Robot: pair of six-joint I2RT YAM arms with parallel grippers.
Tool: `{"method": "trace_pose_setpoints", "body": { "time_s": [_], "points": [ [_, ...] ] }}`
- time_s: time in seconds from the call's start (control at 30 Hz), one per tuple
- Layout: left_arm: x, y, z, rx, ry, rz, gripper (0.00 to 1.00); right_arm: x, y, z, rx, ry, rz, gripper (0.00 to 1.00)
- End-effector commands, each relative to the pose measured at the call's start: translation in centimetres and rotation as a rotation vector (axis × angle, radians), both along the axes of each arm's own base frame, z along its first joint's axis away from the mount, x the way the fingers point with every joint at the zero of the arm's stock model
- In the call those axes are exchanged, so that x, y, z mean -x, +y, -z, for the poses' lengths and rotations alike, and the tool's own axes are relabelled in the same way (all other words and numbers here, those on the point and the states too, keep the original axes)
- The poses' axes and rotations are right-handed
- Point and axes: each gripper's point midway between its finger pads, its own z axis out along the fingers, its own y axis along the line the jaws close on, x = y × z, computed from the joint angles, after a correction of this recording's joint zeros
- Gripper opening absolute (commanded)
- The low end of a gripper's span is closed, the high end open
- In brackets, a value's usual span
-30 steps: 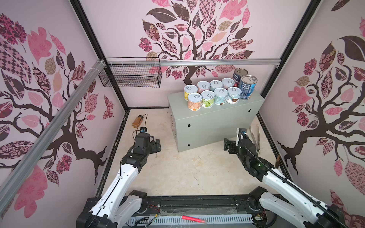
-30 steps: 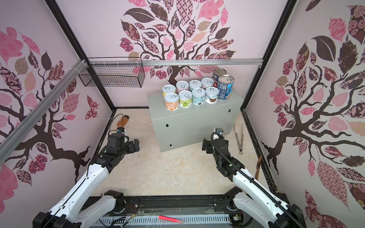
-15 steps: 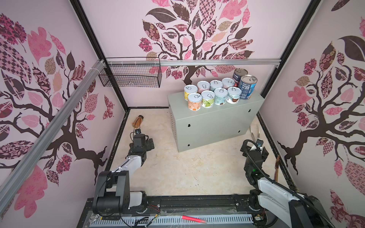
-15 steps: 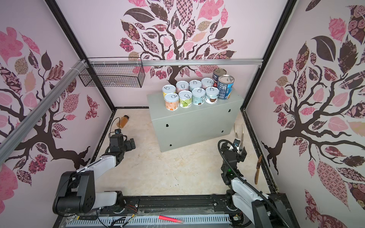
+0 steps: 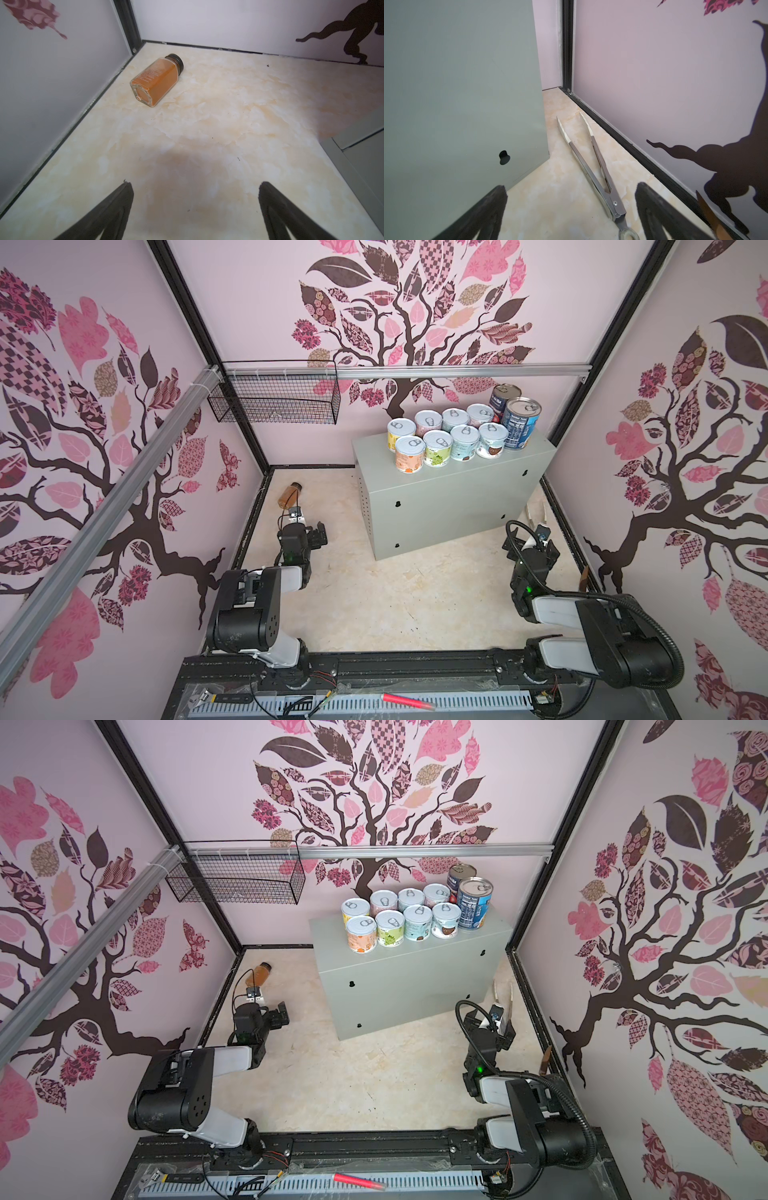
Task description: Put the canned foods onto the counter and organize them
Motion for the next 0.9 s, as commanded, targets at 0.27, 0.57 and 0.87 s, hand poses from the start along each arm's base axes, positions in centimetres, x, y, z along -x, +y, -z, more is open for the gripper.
{"method": "trace_pose_setpoints", "body": {
  "time_s": [0.27, 0.57, 0.87],
  "points": [
    [0.3, -0.8, -1.2, -0.060, -0.094, 0.008, 0.98, 0.3, 4.2, -0.9, -0.060, -0.185, -0.334, 1.00],
    [0.0, -0.4, -1.0, -0.037, -0.074, 0.010, 0.98, -6.8, 5.2, 3.1, -0.096, 0.123, -0.383, 1.00],
    [-0.1, -0.2, -1.0, -0.021, -0.071, 0.013, 0.98, -6.5, 5.3, 3.0, -0.090, 0.106, -0.385, 1.00]
  ]
}}
